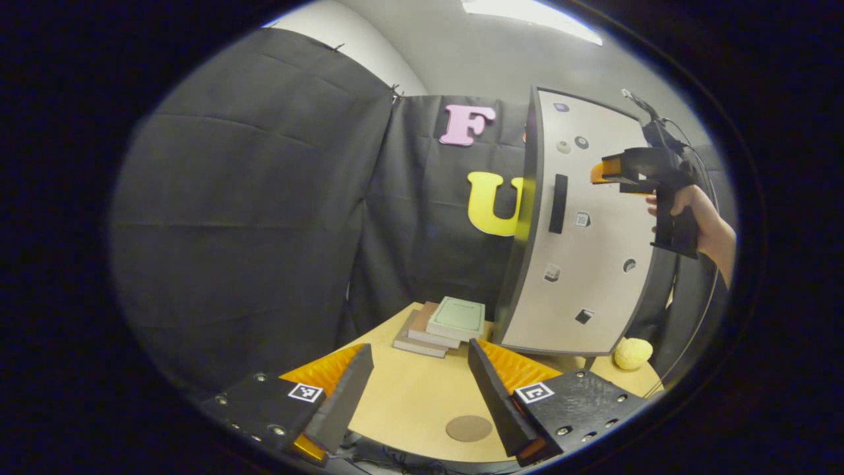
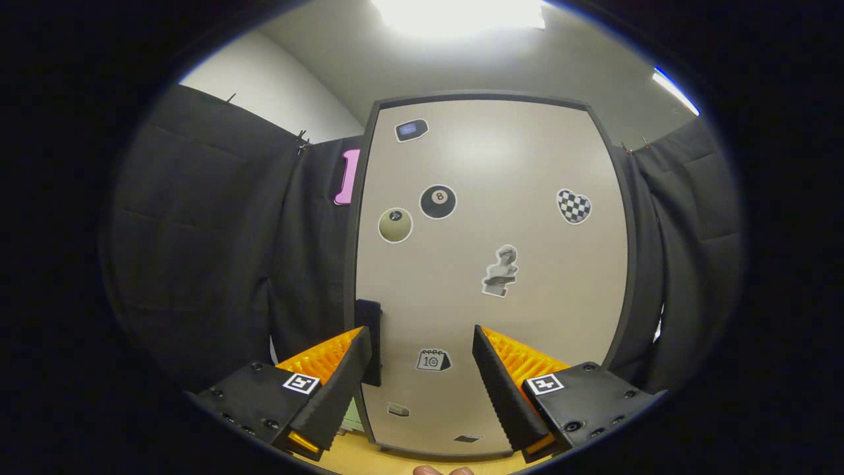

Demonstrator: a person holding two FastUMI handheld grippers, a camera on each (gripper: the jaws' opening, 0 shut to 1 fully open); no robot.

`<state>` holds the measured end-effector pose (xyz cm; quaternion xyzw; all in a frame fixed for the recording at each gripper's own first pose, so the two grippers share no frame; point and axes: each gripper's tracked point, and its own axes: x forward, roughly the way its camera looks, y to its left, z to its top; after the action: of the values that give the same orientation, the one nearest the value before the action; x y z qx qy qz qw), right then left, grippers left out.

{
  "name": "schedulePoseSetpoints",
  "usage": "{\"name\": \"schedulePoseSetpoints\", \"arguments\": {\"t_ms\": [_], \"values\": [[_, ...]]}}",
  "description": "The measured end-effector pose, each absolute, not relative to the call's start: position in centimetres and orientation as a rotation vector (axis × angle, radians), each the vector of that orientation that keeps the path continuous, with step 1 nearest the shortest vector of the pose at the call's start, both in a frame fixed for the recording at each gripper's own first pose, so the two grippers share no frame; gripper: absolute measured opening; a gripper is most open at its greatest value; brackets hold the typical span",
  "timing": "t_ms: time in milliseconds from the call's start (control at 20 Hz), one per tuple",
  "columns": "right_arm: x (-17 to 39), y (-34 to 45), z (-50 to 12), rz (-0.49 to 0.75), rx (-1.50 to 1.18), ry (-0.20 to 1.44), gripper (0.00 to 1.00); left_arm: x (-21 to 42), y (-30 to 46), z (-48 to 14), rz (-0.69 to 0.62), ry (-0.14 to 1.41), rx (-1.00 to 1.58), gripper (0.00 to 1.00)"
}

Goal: Open the cabinet door with the right hand, grasp the bottle in the cabinet with the left hand and place it on the coaster, then close the cabinet door with the right hand.

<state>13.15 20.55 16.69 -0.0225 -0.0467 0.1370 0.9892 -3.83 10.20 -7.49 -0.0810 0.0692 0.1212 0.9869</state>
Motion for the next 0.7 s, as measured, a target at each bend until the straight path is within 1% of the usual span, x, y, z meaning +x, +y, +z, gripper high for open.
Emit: {"name": "schedulePoseSetpoints", "arguments": {"t_ms": [50, 100, 150, 200, 250, 350, 400, 650, 700], "values": [[13.7, 21.5, 16.5, 0.282, -0.043, -0.085, 0.98, -4.1, 10.8, -7.8, 0.257, 0.144, -0.164, 0.90], [14.3, 22.2, 16.3, 0.282, -0.039, -0.075, 0.98, -4.4, 11.2, -8.1, 0.267, 0.149, -0.160, 0.90], [14.9, 22.9, 16.2, 0.279, -0.031, -0.067, 0.98, -4.6, 11.9, -8.6, 0.280, 0.160, -0.144, 0.87], [15.5, 23.5, 15.8, 0.275, -0.024, -0.056, 0.97, -4.9, 12.5, -9.1, 0.293, 0.173, -0.126, 0.90], [16.0, 24.1, 15.4, 0.273, -0.015, -0.041, 0.96, -5.1, 13.0, -9.5, 0.299, 0.182, -0.111, 0.90], [17.3, 25.1, 14.7, 0.264, -0.010, -0.025, 0.97, -5.3, 13.6, -9.9, 0.306, 0.196, -0.099, 0.87], [17.8, 25.4, 14.3, 0.255, -0.011, -0.017, 0.98, -5.3, 13.8, -10.3, 0.309, 0.204, -0.099, 0.90], [19.8, 26.9, 12.5, 0.229, 0.008, 0.039, 0.97, -5.0, 14.4, -10.3, 0.310, 0.212, -0.078, 0.90], [20.1, 27.1, 12.0, 0.220, 0.015, 0.056, 0.80, -4.9, 14.4, -10.4, 0.307, 0.211, -0.062, 0.90]]}}
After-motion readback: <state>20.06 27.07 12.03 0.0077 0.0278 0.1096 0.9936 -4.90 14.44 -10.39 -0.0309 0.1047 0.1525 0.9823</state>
